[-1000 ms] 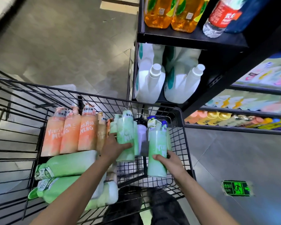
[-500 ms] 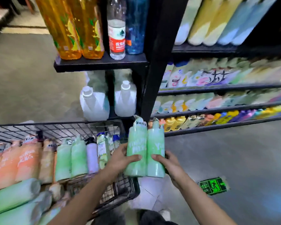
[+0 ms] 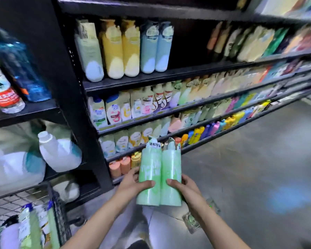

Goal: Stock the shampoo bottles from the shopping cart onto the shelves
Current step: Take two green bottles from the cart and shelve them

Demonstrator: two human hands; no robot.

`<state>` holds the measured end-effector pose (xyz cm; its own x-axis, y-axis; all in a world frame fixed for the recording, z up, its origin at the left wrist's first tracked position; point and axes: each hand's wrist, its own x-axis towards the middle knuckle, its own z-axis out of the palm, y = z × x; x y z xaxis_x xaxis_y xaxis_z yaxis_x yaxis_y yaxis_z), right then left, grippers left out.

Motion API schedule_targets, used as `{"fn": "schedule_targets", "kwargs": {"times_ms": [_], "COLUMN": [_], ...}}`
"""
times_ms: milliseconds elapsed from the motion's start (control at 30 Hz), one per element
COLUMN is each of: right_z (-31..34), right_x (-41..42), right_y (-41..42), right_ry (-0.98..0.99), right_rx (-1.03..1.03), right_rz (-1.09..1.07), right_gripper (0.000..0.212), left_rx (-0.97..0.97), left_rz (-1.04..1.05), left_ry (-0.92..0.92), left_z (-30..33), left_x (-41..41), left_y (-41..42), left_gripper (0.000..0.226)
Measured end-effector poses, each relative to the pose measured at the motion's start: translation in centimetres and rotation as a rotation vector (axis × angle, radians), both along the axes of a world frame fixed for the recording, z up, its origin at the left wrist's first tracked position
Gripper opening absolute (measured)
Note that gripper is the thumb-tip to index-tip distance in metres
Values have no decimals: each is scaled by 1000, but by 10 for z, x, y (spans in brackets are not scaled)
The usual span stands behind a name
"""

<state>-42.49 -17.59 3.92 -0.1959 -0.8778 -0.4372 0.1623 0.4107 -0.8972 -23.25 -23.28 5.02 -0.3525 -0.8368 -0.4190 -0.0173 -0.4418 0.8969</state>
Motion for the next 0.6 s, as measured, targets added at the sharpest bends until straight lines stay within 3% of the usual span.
{"fn": "schedule_targets", "kwargs": {"times_ms": [233,367,500,600], "right_z": [3,9,37,70], "right_x": [-61,-86,-104,-112], "right_y": [-52,-83,-121,-157], "right_ry": [-17,-39,-24,-31], "right_rx": [-9,-21,-115,-226], "right_rz": [-71,-87,-46,2], "right_gripper": [74,74,73,69], "left_rx": [-15,-25,-71,-163], "left_rz": [-86,-91,-73,-27], "left_ry": [17,25,58,87], "left_z": [12,19,40,71], "left_x": [-67,-95,-108,-112], "left_y": [-65,-98,-134,-166], "left_gripper": [83,63,84,86]}}
